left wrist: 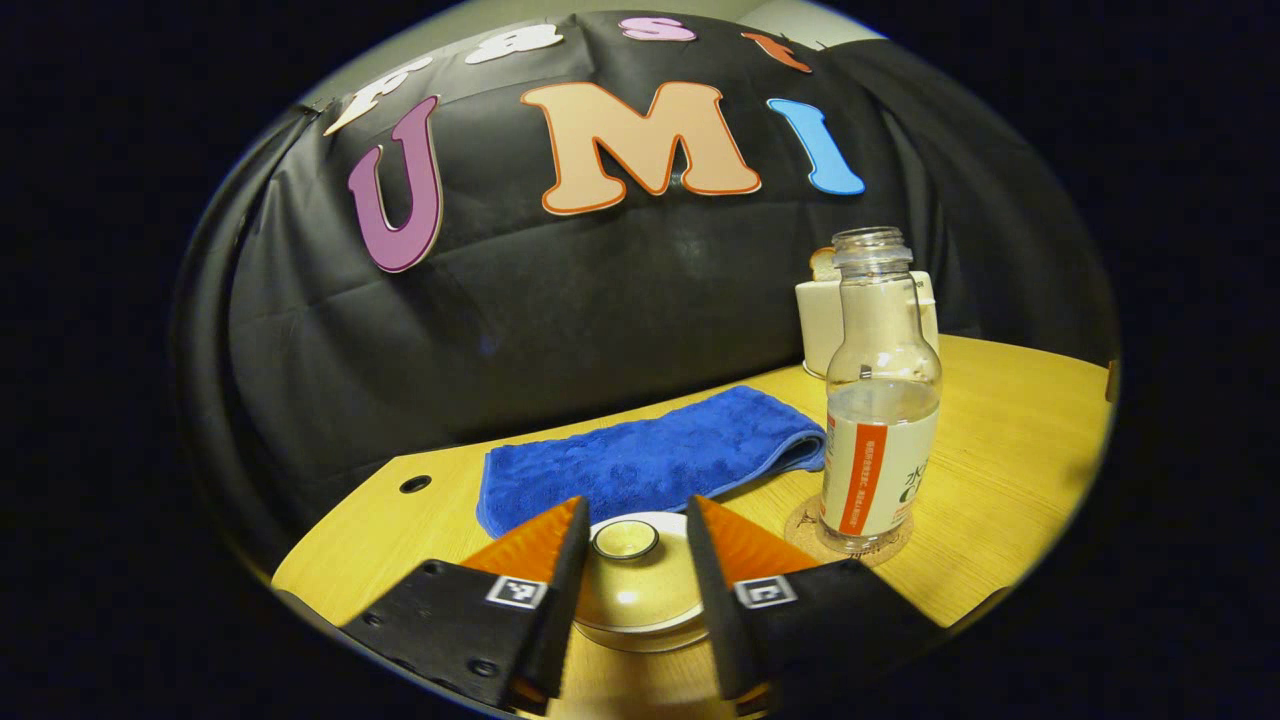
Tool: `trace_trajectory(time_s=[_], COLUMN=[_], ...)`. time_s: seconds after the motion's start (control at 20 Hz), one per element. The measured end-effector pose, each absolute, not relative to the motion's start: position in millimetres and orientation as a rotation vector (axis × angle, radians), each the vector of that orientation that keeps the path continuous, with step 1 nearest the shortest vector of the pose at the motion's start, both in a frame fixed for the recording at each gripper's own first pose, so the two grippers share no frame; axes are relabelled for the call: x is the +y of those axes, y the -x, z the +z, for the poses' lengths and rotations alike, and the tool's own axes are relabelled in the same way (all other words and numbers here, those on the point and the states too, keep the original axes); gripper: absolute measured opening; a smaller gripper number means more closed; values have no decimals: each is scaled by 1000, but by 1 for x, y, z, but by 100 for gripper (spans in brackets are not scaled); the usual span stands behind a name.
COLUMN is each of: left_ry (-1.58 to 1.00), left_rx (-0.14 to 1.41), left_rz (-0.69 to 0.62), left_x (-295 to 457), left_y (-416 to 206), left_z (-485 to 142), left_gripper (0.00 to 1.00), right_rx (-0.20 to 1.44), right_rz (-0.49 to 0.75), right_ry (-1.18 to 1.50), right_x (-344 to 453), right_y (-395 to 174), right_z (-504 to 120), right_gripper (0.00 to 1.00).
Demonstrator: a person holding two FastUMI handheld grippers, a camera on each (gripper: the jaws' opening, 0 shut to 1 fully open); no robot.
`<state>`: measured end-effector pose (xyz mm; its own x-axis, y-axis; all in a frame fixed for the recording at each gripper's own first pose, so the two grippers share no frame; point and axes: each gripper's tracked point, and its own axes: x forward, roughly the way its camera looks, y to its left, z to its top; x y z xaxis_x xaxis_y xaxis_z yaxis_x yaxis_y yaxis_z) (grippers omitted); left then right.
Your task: Open the teacup lid with one hand, grasp the water bottle and pour water into the teacup with the other hand; after pouring, place the water bottle on the coaster and then close the teacup lid.
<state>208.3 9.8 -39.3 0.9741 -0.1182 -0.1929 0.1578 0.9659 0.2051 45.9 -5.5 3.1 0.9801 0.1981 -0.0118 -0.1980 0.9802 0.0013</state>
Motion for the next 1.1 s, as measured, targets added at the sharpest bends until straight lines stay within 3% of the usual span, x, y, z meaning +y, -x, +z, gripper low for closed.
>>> trace_trajectory(time_s=[0.05, 0.1, 0.15, 0.2, 0.4, 0.5, 0.6, 0.65, 0.7, 0.8, 0.85, 1.05, 1.1], left_ry=[-218, -210, -203, -202, -207, -200, -191, -192, -200, -239, -268, -308, -281], left_rx=[174, 165, 158, 156, 159, 144, 102, 75, 58, 28, 8, -9, -12], left_rz=[-130, -132, -136, -140, -134, -125, -85, -72, -80, -83, -76, -123, -119], left_x=[11, 11, 10, 10, 11, 14, 20, 22, 18, 15, 15, 3, 6], left_y=[-209, -207, -207, -207, -207, -206, -200, -195, -188, -164, -149, -95, -82], left_z=[-38, -35, -34, -35, -35, -32, -25, -19, -17, -12, -8, -8, -7], left_gripper=[66, 78, 80, 84, 92, 94, 95, 95, 95, 95, 95, 96, 95], right_rx=[13, 12, 13, 12, 13, 13, 13, 13, 13, 13, 13, 12, 13], right_rz=[199, 199, 199, 199, 198, 198, 198, 198, 198, 198, 198, 197, 197], right_ry=[0, 0, 0, 0, 0, 0, 1, 1, 1, 1, 1, 1, 1], right_x=[-5, -5, -5, -5, -5, -5, -5, -5, -5, -5, -5, -6, -5], right_y=[-46, -45, -45, -45, -45, -45, -45, -45, -44, -44, -45, -45, -44], right_z=[4, 4, 4, 4, 4, 4, 4, 4, 4, 5, 4, 4, 3], right_gripper=[94, 99, 94, 99, 99, 94, 94, 99, 94, 94, 99, 94, 99])
